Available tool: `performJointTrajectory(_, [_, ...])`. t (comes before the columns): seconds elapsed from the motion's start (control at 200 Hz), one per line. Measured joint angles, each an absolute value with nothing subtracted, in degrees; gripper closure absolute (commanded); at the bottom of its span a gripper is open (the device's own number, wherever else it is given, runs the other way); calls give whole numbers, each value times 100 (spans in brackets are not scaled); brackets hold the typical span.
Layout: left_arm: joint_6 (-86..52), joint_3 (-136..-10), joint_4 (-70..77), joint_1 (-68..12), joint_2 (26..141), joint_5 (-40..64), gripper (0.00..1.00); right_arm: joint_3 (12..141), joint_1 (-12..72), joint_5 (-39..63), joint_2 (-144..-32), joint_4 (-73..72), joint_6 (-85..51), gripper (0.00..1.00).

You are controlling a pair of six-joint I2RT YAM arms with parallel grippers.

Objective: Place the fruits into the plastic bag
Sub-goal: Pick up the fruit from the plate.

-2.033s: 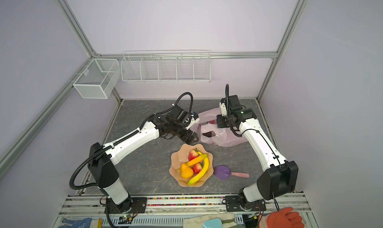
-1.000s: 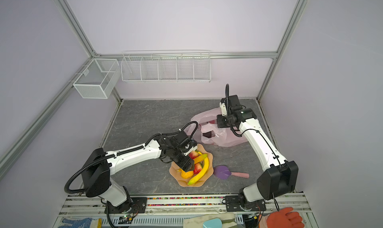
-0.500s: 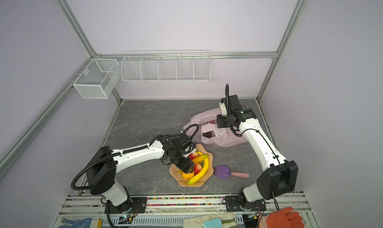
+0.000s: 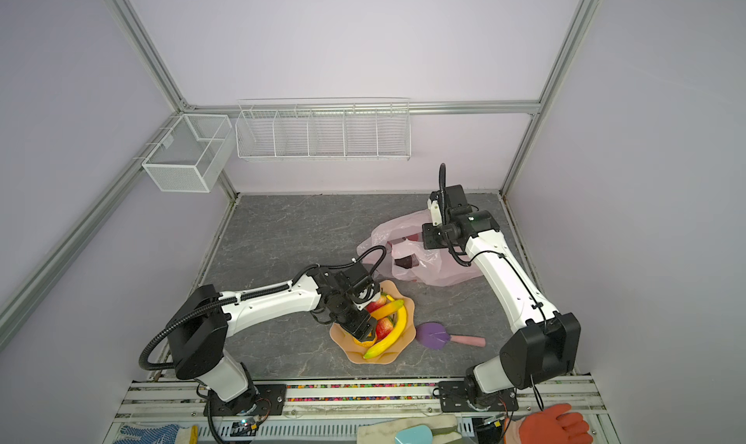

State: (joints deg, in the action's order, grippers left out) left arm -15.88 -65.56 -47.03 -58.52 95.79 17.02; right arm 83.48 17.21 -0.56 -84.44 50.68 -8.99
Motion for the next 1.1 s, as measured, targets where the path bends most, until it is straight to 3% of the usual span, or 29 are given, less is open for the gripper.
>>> performJointTrajectory(0.48, [-1579, -6567, -4650, -5907, 9697, 1848, 27, 8348, 1721, -58, -8444, 5068, -899, 93])
performJointTrajectory(0.605, [-1584, -6573, -4637, -5927, 9697, 1872, 35, 8348, 1721, -58, -8444, 5068, -899, 93])
performJointTrajectory(0.92, [-1535, -6799, -4838, -5927, 9697, 1782, 66, 8348, 1721, -58, -8444, 5070, -899, 93])
performJointTrajectory(1.1, [-1496, -7028, -4928, -5927, 9697, 1702, 70, 8348, 1721, -58, -8444, 5068, -899, 93])
